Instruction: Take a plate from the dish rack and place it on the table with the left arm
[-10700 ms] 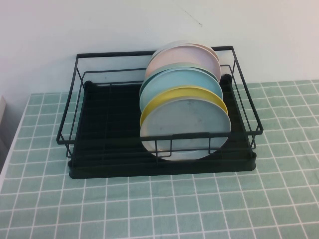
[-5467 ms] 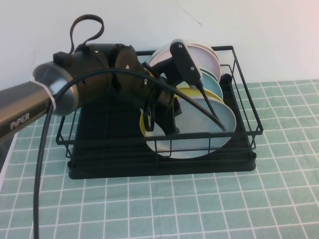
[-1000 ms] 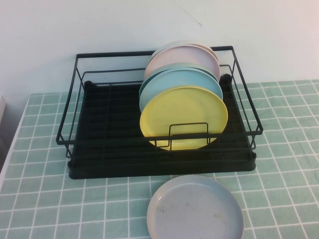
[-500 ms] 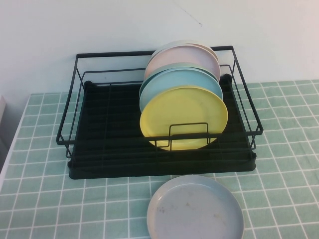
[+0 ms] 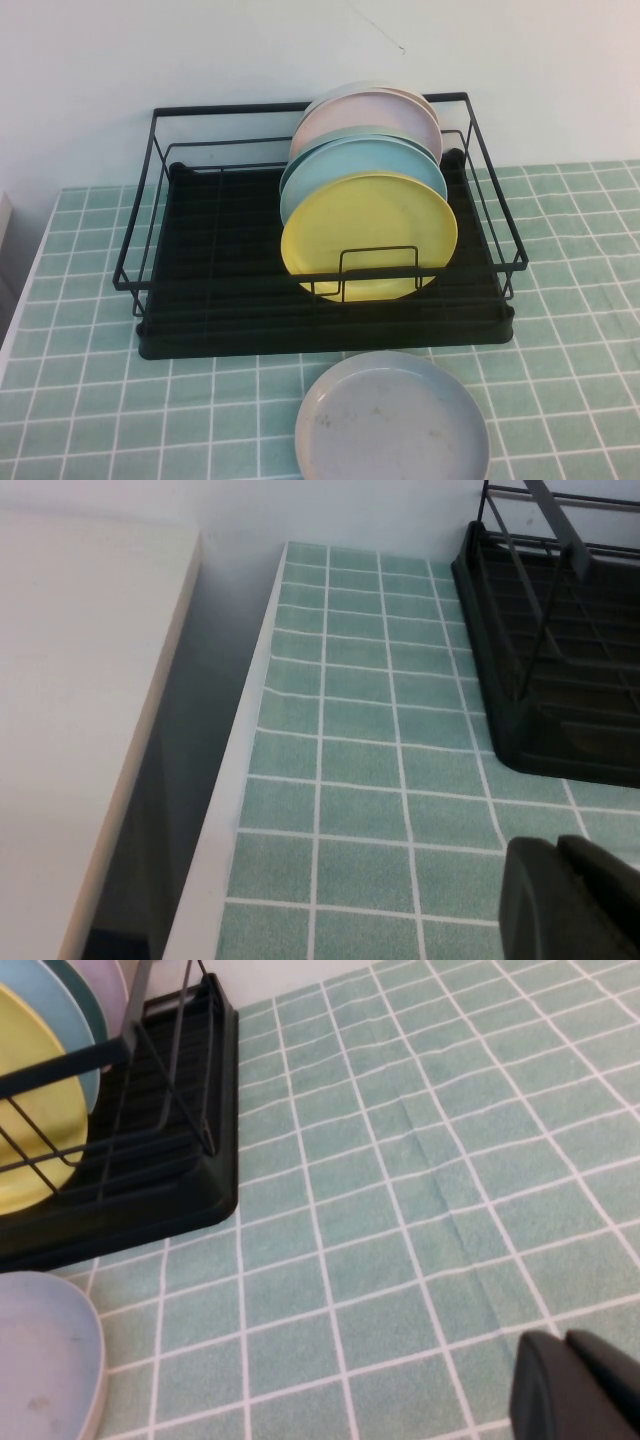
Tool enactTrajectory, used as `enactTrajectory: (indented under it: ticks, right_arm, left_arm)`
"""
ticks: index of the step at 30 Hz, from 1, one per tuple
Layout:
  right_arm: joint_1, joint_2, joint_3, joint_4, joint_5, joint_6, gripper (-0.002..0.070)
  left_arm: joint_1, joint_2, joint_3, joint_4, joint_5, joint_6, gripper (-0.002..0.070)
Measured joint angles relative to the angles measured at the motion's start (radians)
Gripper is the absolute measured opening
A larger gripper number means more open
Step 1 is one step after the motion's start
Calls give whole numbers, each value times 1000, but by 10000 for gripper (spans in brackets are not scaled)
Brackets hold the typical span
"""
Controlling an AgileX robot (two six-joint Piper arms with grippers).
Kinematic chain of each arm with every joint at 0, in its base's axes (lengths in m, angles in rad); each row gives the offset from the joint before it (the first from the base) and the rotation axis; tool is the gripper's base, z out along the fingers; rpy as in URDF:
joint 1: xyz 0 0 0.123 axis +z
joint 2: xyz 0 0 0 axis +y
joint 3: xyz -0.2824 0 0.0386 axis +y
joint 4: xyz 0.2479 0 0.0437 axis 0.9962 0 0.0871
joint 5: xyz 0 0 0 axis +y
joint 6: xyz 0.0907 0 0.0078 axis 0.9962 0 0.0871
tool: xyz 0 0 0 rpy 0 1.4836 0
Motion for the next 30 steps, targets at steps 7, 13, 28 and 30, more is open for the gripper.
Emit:
enactTrajectory:
  ticks: [7, 13, 28, 30]
  right_arm:
    - [0, 0, 0, 0, 0, 0, -1]
    - [0, 0, 0, 0, 0, 0, -1]
    - [0, 0, 0, 0, 0, 0, -1]
    - [0, 0, 0, 0, 0, 0, -2]
  left_arm:
    - [0, 0, 0, 6, 2, -25, -2]
    - [0, 0, -2, 9, 2, -25, -2]
    - [0, 0, -2, 10, 4, -25, -2]
    - [0, 0, -2, 11, 4, -25, -2]
